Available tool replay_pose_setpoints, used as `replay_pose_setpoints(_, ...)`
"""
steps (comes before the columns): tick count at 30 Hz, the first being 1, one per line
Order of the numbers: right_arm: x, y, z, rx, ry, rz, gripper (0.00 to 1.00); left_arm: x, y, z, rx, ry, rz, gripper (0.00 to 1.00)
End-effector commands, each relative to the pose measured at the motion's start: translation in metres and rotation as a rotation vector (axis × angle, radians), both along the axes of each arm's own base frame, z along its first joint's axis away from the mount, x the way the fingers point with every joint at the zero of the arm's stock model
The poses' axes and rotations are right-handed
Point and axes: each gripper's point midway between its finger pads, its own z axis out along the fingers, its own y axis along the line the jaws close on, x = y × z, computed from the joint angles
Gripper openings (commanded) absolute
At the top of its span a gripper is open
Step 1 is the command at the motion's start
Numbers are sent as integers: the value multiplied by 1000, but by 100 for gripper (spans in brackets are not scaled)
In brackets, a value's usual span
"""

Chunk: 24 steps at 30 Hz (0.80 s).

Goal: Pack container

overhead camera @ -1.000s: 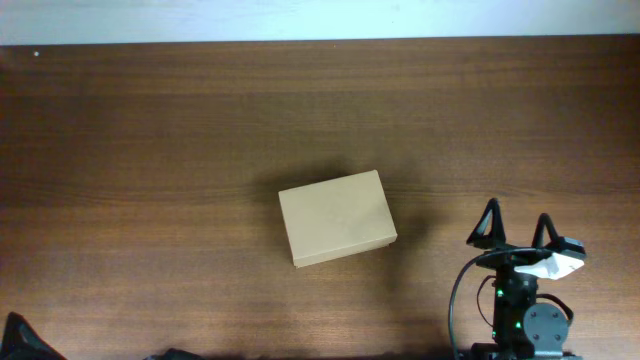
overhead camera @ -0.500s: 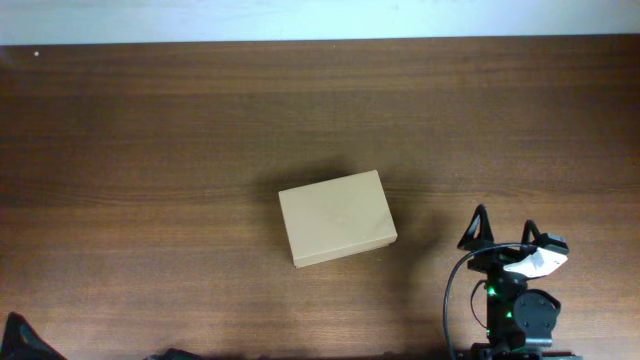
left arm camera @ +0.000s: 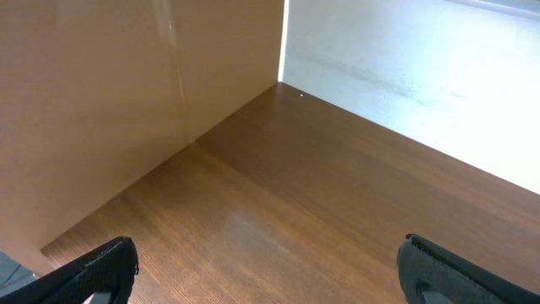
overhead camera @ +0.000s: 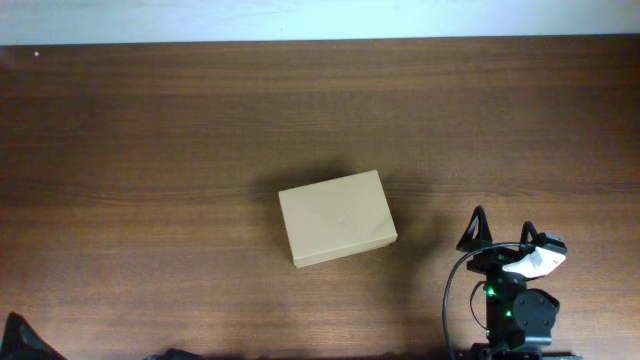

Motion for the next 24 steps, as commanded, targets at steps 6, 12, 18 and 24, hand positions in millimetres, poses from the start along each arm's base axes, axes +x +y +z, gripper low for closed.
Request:
replay_pose_setpoints(6, 0, -1, -3, 6, 3, -2, 99, -2, 2, 0, 0, -7, 10, 99)
replay_pose_setpoints(12, 0, -1, -3, 6, 3, -2, 99, -2, 2, 0, 0, -7, 10, 99)
replay_pose_setpoints(18, 0, -1, -3, 6, 3, -2, 99, -1, 1, 0, -3, -9, 6, 99)
replay_pose_setpoints(24, 0, -1, -3, 6, 3, -2, 99, 21, -22, 27, -115, -177, -84, 99)
